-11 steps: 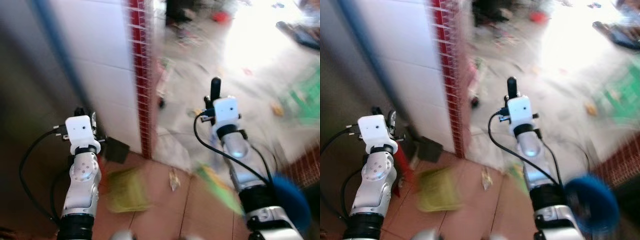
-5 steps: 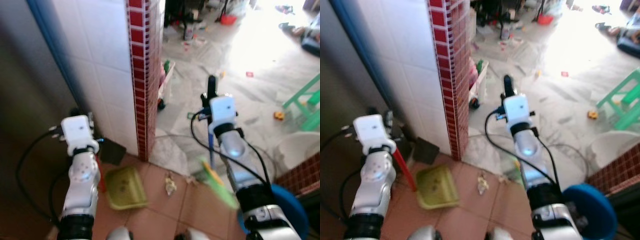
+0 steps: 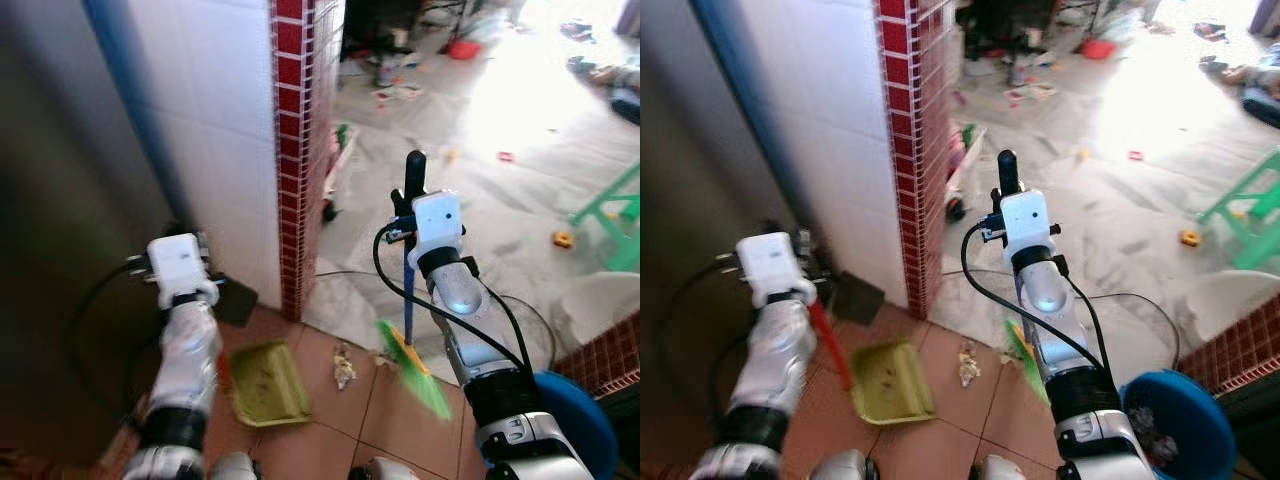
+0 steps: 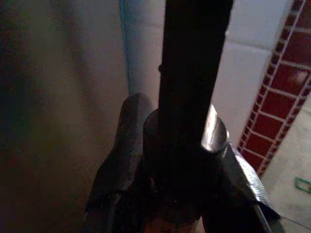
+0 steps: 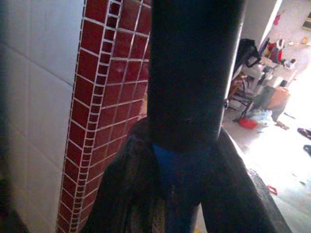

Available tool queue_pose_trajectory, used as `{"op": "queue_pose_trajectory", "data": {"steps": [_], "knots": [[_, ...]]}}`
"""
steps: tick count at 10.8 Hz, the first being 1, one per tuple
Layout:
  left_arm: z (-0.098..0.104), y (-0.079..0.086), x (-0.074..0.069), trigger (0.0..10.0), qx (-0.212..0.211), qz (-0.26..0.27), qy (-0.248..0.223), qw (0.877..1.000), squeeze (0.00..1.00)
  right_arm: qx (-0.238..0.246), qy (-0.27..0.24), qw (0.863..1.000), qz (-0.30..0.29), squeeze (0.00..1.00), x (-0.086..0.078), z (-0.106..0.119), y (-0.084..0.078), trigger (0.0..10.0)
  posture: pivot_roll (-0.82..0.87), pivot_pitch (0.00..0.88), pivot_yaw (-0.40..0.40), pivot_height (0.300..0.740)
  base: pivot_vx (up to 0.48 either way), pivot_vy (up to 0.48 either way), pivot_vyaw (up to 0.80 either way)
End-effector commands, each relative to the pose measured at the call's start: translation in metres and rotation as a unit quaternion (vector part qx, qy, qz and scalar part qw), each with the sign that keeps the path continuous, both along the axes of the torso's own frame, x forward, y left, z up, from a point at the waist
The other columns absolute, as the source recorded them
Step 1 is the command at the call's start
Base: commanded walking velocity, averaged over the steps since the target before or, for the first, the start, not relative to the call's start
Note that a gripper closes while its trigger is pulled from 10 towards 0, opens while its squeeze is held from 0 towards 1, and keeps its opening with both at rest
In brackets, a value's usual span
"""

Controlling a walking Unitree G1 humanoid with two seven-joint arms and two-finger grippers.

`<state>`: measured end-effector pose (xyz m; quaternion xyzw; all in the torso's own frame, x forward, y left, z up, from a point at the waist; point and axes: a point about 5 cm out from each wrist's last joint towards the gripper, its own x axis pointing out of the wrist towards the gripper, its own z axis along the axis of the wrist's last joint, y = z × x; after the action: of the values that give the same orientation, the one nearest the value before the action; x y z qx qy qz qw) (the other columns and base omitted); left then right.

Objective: Sweep floor

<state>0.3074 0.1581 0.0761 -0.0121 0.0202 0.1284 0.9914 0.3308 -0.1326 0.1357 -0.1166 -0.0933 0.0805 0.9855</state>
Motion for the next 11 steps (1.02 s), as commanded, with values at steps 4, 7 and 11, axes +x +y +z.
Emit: {"op": "queue_pose_trajectory", "data": {"steps": [4, 7, 11], "knots": [[-0.001, -0.033, 0.019, 10.0, -0.002, -0.060, -0.011, 0.998, 0.00, 0.033, 0.006, 0.999, -0.007, 0.00, 0.003, 0.010, 0.003, 10.0, -0.06, 0.089, -0.020, 0.740, 0.000, 0.000, 0.00], [-0.006, -0.038, 0.021, 10.0, 0.001, -0.067, -0.007, 0.998, 0.00, 0.080, 0.045, 0.995, 0.029, 0.00, 0.000, 0.007, 0.008, 10.0, -0.07, 0.085, -0.020, 0.740, 0.000, 0.000, 0.00], [-0.010, -0.035, 0.022, 10.0, 0.003, -0.070, 0.000, 0.998, 0.00, 0.080, 0.090, 0.980, 0.161, 0.00, -0.001, 0.021, 0.021, 10.0, -0.08, 0.083, 0.006, 0.740, 0.000, 0.000, 0.00]]}}
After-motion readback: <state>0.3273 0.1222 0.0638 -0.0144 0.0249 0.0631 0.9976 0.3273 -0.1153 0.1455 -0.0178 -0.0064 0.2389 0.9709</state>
